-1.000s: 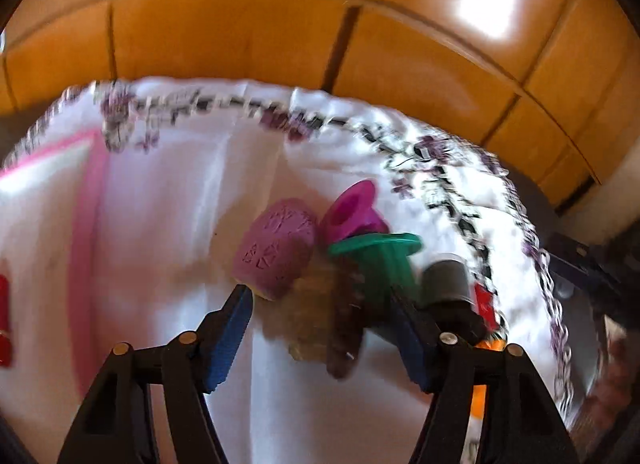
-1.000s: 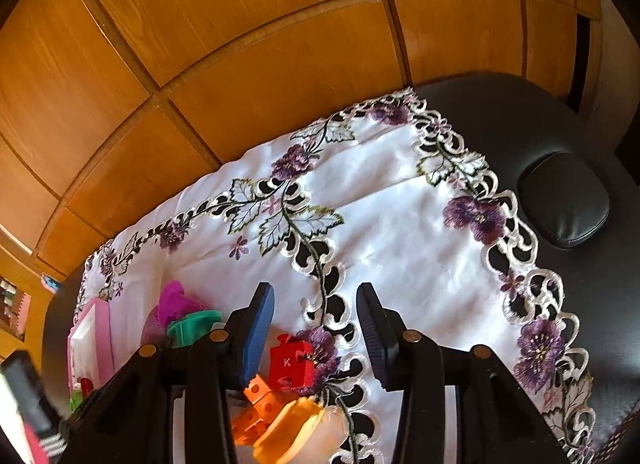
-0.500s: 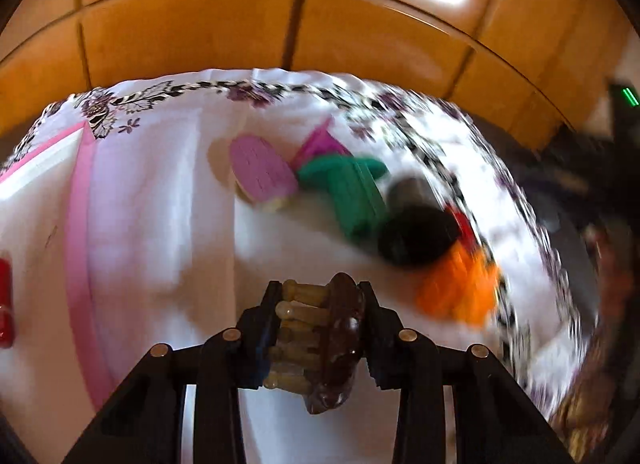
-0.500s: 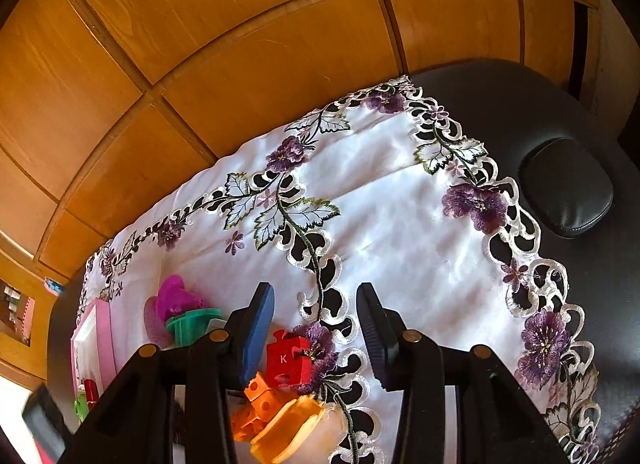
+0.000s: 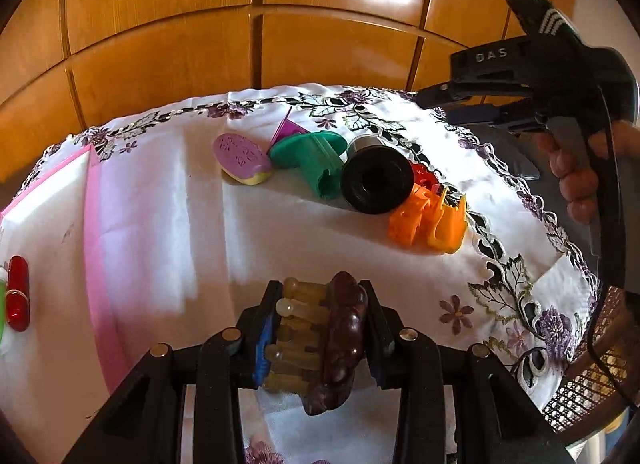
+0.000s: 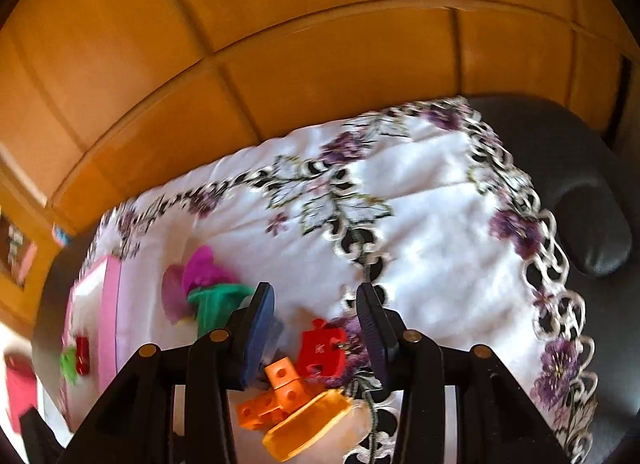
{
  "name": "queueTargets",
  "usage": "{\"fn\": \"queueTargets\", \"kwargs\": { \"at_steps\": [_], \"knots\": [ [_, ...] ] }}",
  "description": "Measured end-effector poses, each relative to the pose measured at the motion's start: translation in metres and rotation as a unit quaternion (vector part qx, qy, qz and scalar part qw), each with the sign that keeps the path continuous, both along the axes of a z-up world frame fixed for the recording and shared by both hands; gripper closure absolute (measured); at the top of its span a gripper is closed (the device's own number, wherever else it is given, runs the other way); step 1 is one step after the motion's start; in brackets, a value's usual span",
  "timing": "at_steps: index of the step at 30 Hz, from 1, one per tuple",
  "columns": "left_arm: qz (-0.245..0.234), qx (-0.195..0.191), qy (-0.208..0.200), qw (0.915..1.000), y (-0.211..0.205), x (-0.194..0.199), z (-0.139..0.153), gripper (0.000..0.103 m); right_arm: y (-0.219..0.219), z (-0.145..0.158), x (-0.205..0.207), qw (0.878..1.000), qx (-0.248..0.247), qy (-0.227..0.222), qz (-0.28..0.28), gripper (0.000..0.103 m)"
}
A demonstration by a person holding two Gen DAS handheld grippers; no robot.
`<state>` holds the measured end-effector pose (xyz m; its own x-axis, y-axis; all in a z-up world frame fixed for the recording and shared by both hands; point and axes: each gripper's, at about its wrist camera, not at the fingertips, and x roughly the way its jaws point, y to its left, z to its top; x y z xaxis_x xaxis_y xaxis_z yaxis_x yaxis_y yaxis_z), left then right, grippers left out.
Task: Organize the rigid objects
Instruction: 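Lift the brown clip with the left tool while the right tool grasps the pink egg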
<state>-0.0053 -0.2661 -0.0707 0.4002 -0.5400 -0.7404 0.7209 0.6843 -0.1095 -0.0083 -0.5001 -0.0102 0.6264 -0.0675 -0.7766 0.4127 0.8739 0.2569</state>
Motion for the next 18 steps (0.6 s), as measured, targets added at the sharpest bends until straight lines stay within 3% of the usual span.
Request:
{"fn": "queueTargets", "kwargs": {
  "at_steps": [4,10,12,18],
  "knots": [
    [-0.001,-0.008,-0.006,1.0000,0.000,-0.001,-0.002,0.065,0.022,-0.003,0.006,0.999,-0.024,0.006,0.046,0.060],
    [-0.006,-0.020,0.002,0.9998,0.000,0.005,-0.003,0.065,0.041,-0.003,0.013,0.997,-0.007,0.004,0.081,0.060],
    [-0.011,-0.022,0.008,0.9997,0.000,0.007,-0.003,0.065,0.054,-0.002,0.024,0.993,0.018,-0.002,0.117,0.060],
    [-0.027,-0.027,0.011,0.9992,0.001,0.009,-0.004,0.066,0.103,0.000,0.082,0.976,-0.004,0.014,0.216,0.060]
  ]
}}
